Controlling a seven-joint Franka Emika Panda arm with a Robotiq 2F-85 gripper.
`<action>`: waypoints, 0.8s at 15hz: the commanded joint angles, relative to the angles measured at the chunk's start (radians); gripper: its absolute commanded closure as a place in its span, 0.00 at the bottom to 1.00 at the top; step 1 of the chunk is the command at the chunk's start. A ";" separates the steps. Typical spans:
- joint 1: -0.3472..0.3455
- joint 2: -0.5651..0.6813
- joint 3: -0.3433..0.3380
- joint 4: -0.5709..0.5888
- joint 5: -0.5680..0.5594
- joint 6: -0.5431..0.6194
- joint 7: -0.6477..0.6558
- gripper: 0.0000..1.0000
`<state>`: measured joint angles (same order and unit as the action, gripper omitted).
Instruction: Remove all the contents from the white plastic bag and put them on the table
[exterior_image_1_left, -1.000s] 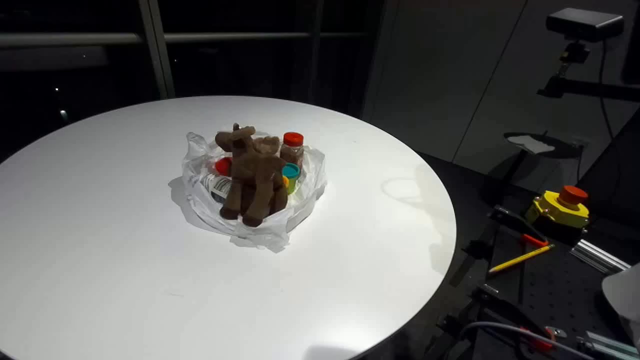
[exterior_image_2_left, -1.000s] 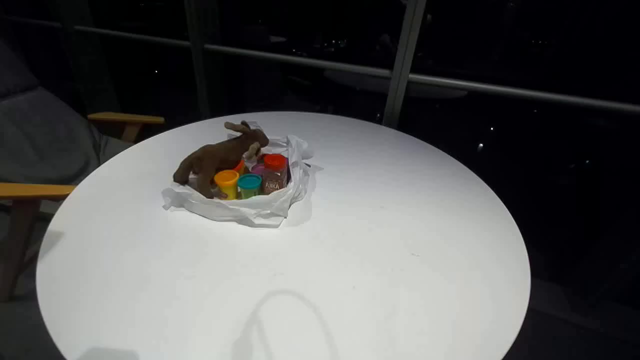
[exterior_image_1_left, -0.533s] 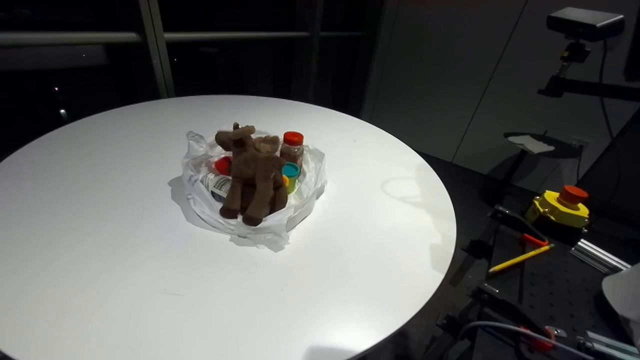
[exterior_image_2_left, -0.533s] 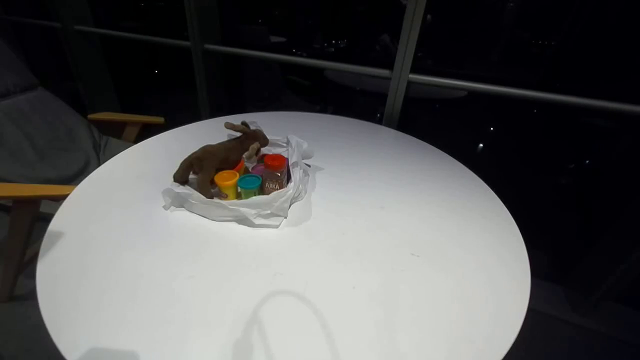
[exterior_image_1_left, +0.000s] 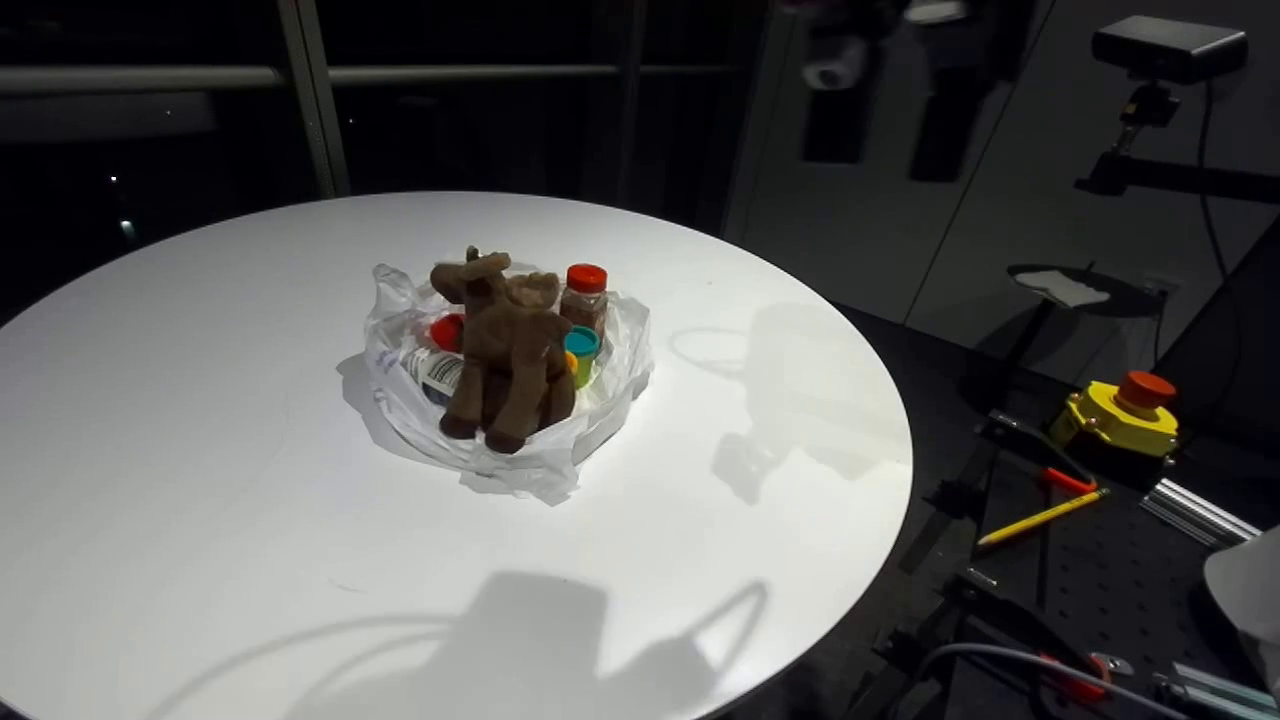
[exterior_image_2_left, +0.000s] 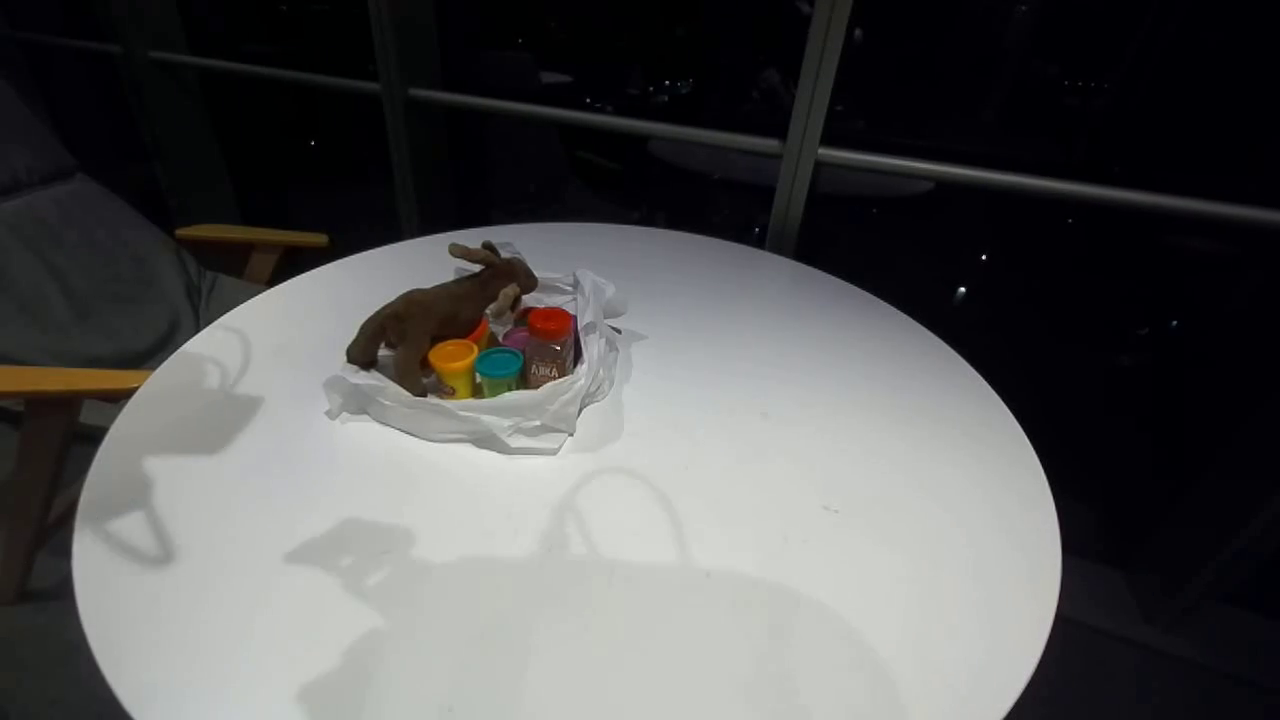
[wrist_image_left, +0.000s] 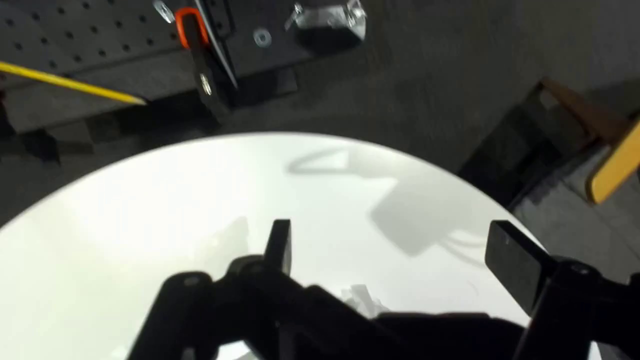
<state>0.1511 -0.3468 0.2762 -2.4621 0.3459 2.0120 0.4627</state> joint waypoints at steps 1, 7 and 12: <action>-0.016 0.258 0.012 0.161 -0.060 0.195 0.044 0.00; 0.049 0.587 -0.048 0.358 -0.295 0.373 0.189 0.00; 0.163 0.781 -0.153 0.532 -0.489 0.348 0.364 0.00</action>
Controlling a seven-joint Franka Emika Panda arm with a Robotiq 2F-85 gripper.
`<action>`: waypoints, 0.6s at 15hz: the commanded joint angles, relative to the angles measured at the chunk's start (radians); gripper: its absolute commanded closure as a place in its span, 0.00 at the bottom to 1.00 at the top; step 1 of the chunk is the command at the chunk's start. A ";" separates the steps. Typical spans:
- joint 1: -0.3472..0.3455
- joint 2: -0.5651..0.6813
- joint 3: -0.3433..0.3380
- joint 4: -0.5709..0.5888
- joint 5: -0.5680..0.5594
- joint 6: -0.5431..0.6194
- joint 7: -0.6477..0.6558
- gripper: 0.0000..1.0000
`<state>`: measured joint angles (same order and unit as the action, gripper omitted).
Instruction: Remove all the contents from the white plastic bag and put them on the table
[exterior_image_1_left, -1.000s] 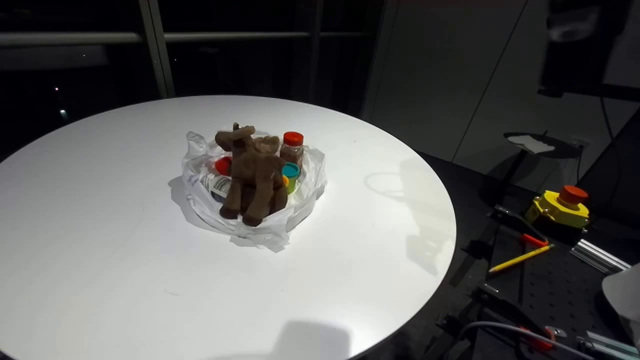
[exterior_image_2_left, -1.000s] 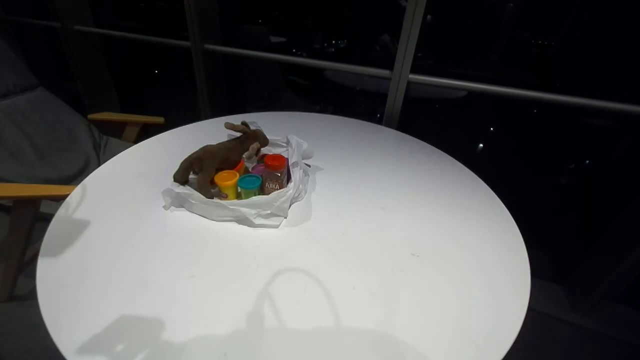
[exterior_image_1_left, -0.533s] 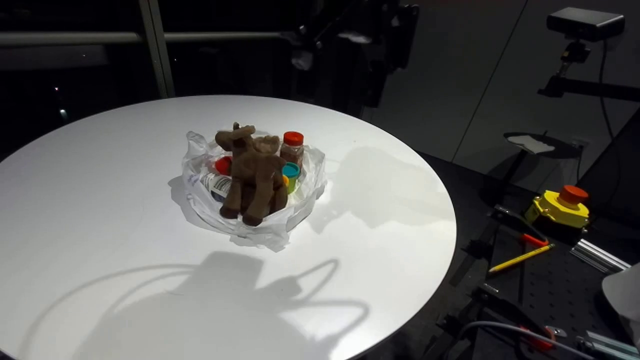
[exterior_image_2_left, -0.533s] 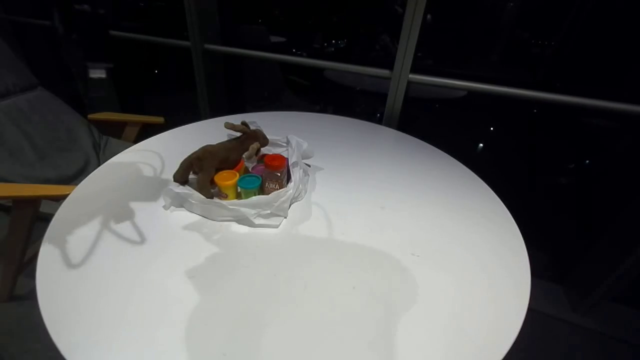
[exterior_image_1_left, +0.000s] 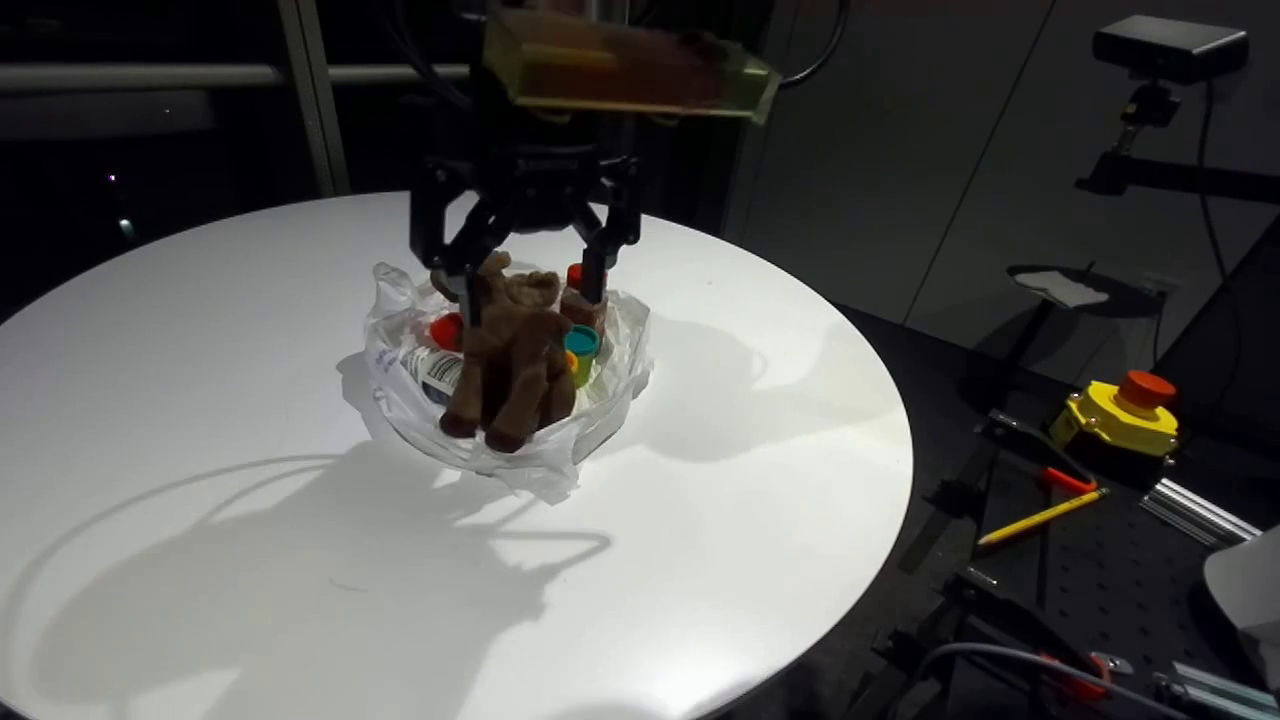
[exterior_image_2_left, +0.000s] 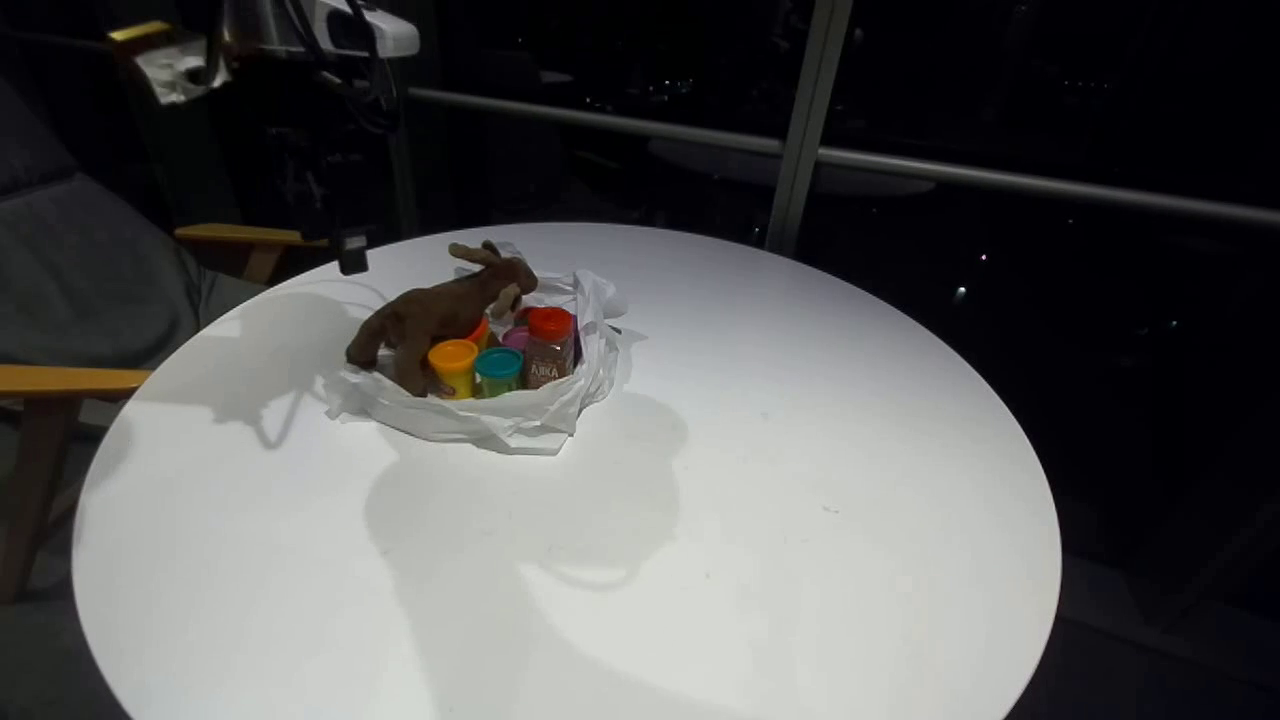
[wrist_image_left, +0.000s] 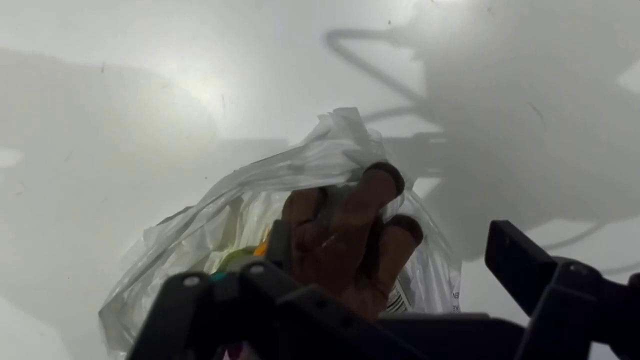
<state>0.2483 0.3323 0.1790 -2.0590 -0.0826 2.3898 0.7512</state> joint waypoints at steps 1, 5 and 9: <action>0.082 0.133 -0.074 0.159 -0.078 -0.031 0.091 0.00; 0.149 0.226 -0.153 0.256 -0.148 -0.045 0.167 0.00; 0.193 0.253 -0.199 0.302 -0.209 -0.103 0.238 0.00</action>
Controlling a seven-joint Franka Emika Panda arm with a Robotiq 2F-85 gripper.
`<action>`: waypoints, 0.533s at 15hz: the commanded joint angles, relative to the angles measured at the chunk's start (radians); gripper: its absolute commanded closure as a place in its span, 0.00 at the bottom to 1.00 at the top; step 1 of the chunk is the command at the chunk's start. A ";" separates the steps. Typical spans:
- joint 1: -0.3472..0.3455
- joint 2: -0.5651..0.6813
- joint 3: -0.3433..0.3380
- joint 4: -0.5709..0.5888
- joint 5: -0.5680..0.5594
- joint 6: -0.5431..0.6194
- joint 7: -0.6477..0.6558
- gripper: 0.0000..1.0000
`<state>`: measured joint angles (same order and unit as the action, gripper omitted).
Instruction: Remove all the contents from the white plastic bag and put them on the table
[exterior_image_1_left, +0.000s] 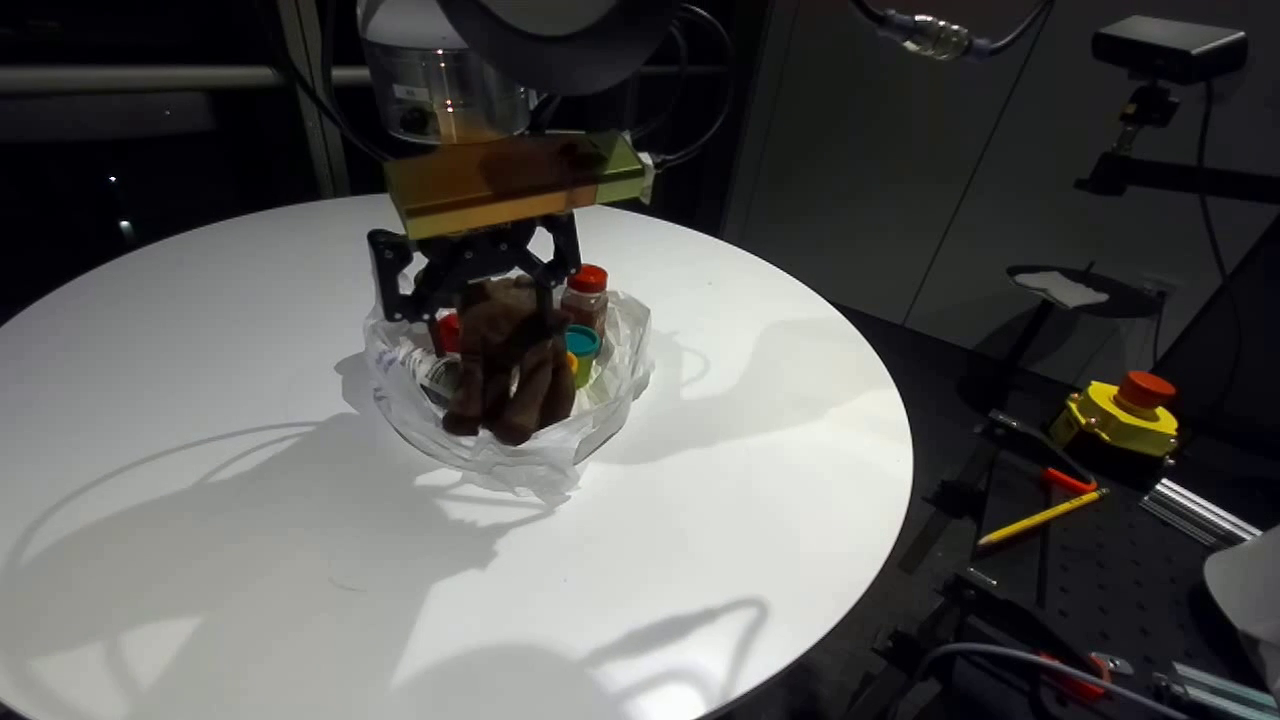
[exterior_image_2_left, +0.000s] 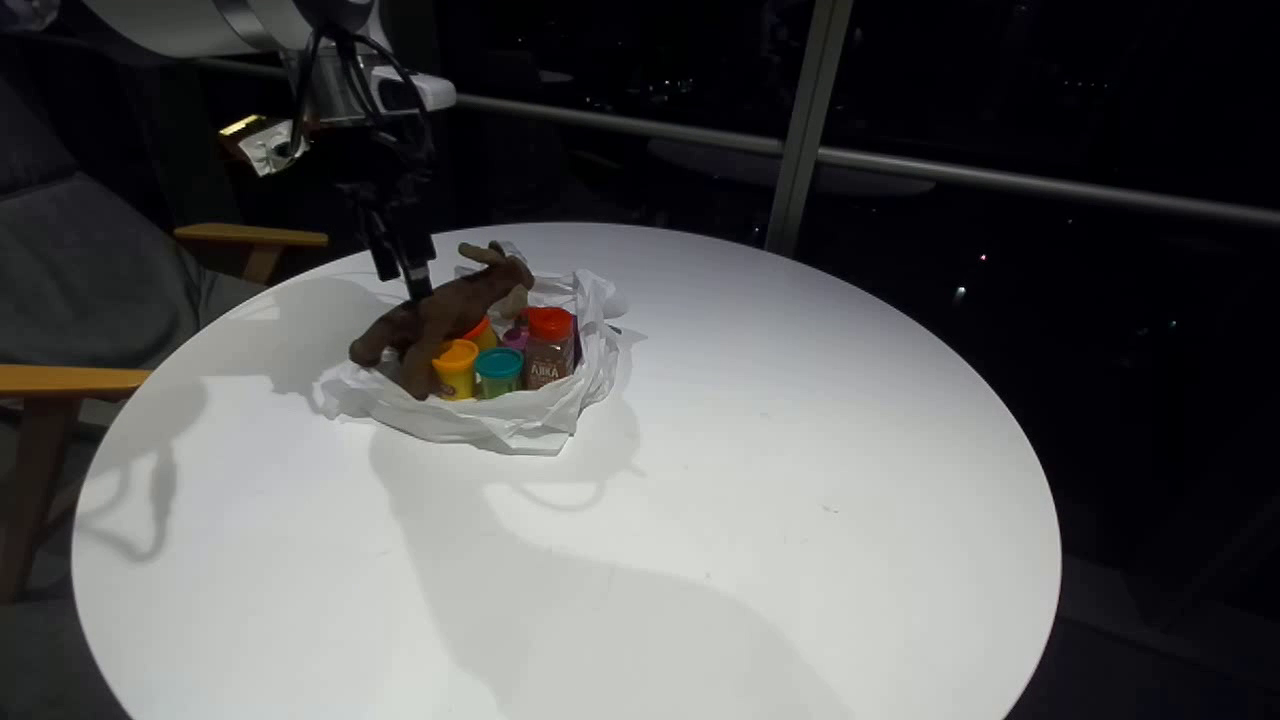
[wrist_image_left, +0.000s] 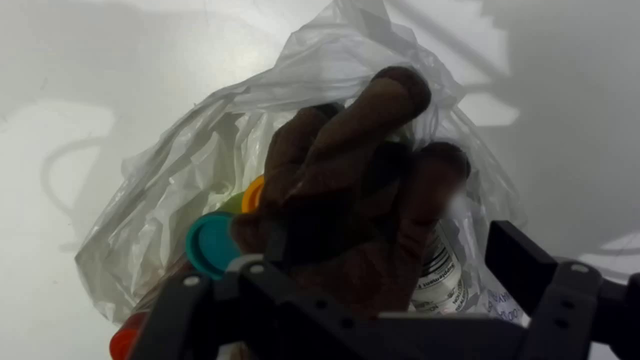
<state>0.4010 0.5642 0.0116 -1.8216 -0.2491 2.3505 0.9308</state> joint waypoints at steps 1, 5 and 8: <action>0.047 0.020 -0.034 0.067 -0.053 -0.080 0.068 0.00; 0.065 0.016 -0.039 0.090 -0.099 -0.140 0.109 0.00; 0.068 0.012 -0.039 0.104 -0.142 -0.189 0.138 0.00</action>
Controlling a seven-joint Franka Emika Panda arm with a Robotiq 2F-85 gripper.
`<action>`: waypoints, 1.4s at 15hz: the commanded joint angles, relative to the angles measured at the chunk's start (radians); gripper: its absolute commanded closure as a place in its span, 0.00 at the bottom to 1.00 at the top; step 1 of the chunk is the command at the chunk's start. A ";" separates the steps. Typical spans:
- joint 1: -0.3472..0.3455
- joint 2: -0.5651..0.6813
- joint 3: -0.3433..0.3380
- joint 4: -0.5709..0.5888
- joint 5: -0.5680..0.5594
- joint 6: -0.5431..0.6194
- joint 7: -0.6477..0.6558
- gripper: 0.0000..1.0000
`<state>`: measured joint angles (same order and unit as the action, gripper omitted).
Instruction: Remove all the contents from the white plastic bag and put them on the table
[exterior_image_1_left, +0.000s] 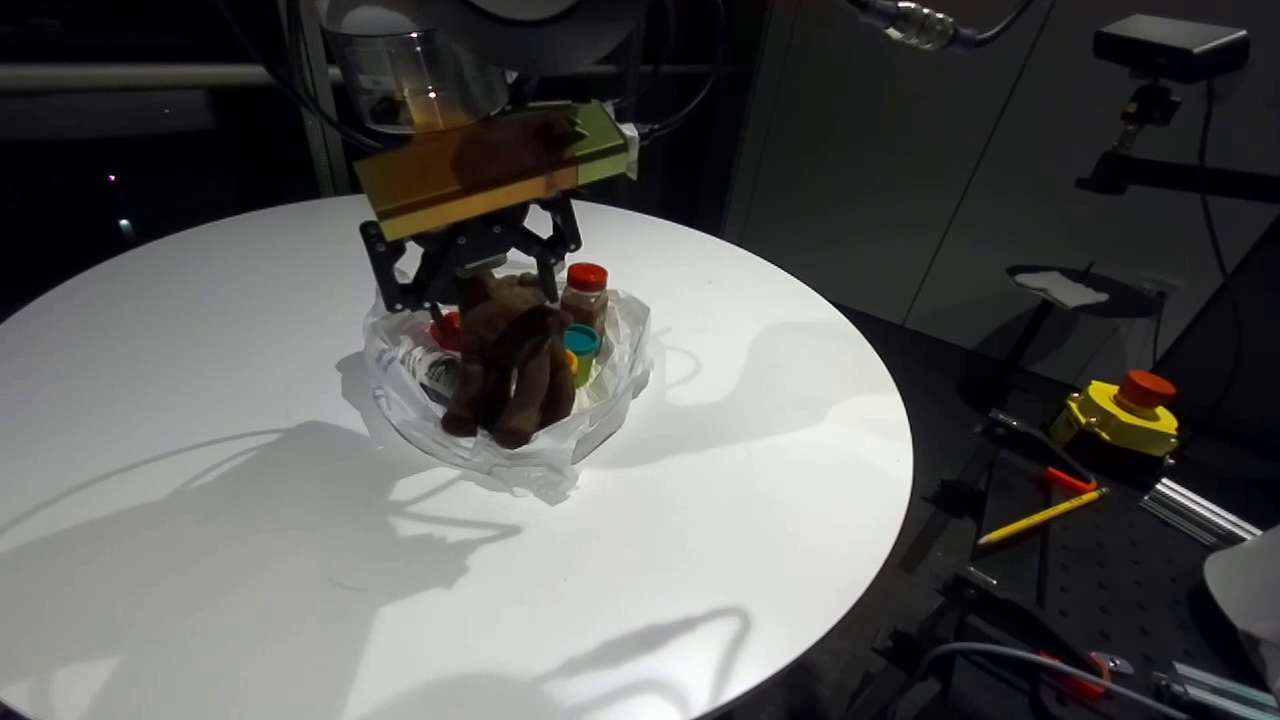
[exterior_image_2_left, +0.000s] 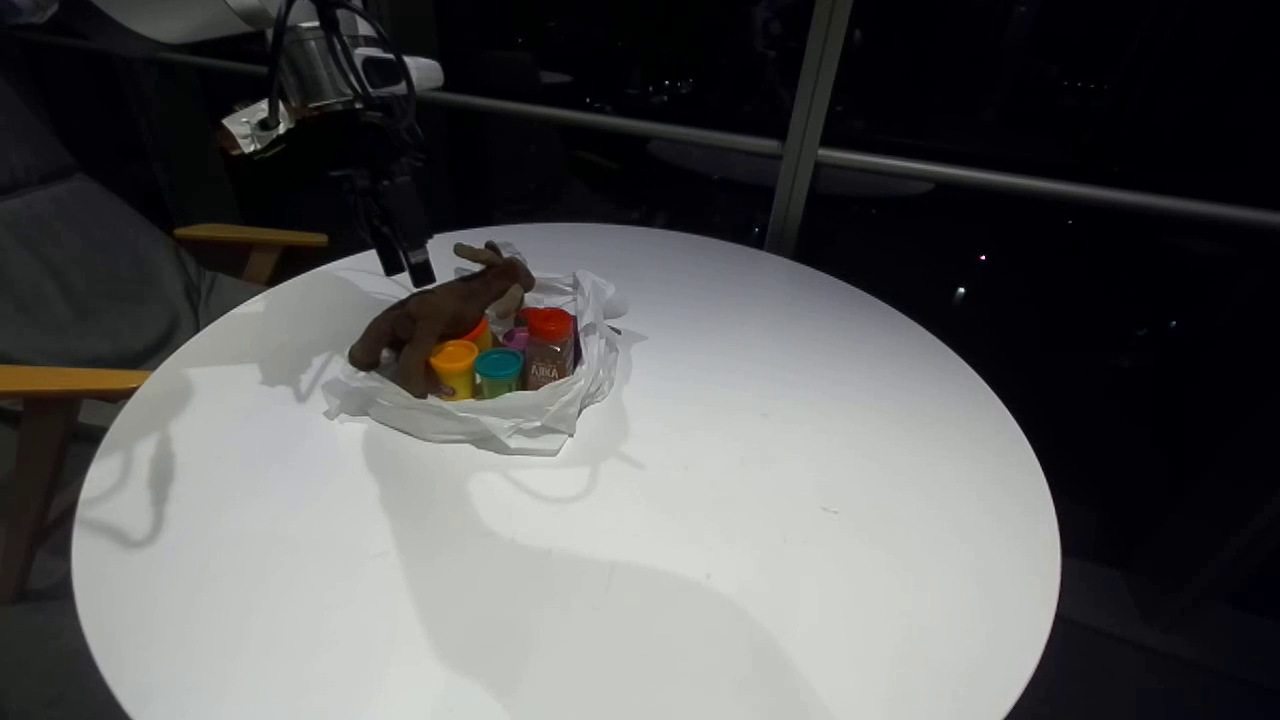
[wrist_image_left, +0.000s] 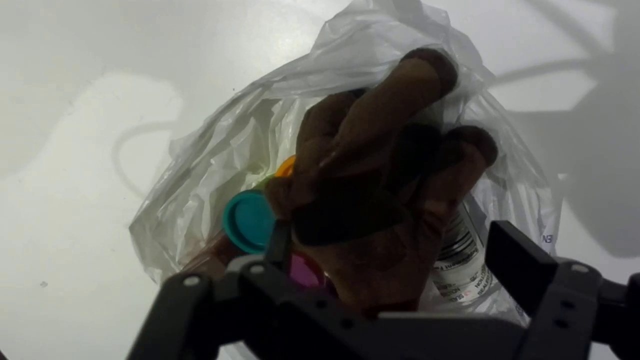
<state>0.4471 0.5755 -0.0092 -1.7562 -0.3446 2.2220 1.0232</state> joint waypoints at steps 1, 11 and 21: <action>0.018 0.003 -0.017 0.044 -0.055 -0.078 0.050 0.00; -0.103 0.080 0.031 0.101 0.082 -0.056 -0.068 0.00; -0.232 0.033 0.154 0.046 0.453 0.065 -0.375 0.81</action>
<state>0.2640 0.6382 0.0964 -1.6823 -0.0082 2.2563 0.7592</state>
